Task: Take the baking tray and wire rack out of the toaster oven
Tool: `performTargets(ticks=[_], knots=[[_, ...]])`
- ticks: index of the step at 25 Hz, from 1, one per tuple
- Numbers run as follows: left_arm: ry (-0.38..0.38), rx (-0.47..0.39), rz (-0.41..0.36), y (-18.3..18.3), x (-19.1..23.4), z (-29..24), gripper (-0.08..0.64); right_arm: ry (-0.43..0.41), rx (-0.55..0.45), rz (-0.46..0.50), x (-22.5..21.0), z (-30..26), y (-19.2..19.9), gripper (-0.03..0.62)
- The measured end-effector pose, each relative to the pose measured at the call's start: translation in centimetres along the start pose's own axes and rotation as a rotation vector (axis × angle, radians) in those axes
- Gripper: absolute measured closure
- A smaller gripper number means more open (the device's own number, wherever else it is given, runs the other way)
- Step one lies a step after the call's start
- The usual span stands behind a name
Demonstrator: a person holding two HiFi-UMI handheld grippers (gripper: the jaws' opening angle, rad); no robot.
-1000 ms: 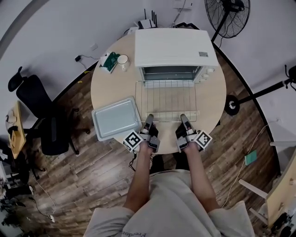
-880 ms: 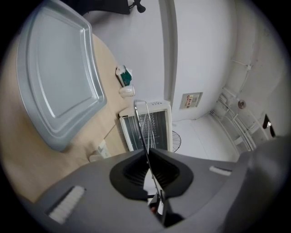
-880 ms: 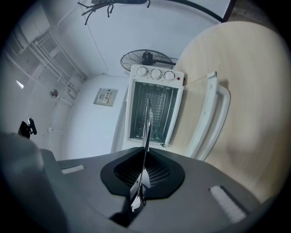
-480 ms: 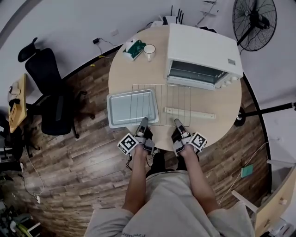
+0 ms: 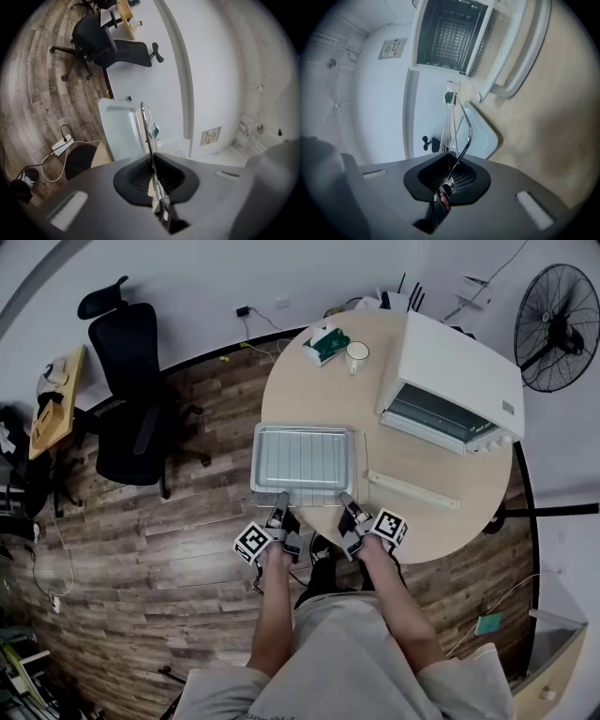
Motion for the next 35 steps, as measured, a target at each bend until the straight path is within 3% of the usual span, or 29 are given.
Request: performTargets(ticks=[9,16,23,28,35], knots=[[-0.060,-0.065,0.047,-1.9,3.3,3.5,0.506,0.076,0.142,-0.008,-1.3,-2.7,3.3,0.591],[-0.089,-0.077,0.064,-2.5,4.1,3.9,0.506,0.120,0.204,-0.021,-2.4,-3.8,3.8,0.584],[-0.090,-0.115,0.086,-2.8,5.0,3.5,0.506,0.178,0.348,-0.068,-3.6,-3.8,4.2,0.557],[-0.097,-0.135,0.101,-3.8,5.5,2.6,0.506,0.164,0.375,-0.095,-4.1,-2.4,4.6,0.515],[-0.115,-0.115,0.099,-4.7,6.2,0.3,0.506,0.098,0.408,-0.062,-3.2,0.3,6.1,0.515]])
Point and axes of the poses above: the fingertips, and each gripper's own axes: z backward along the fingers, x to its left, y out of its underside, the point moved 8 cm from there along z, backward along the fingers, and after that the axes turned 5 degrees about x, right-handed, at the moved point
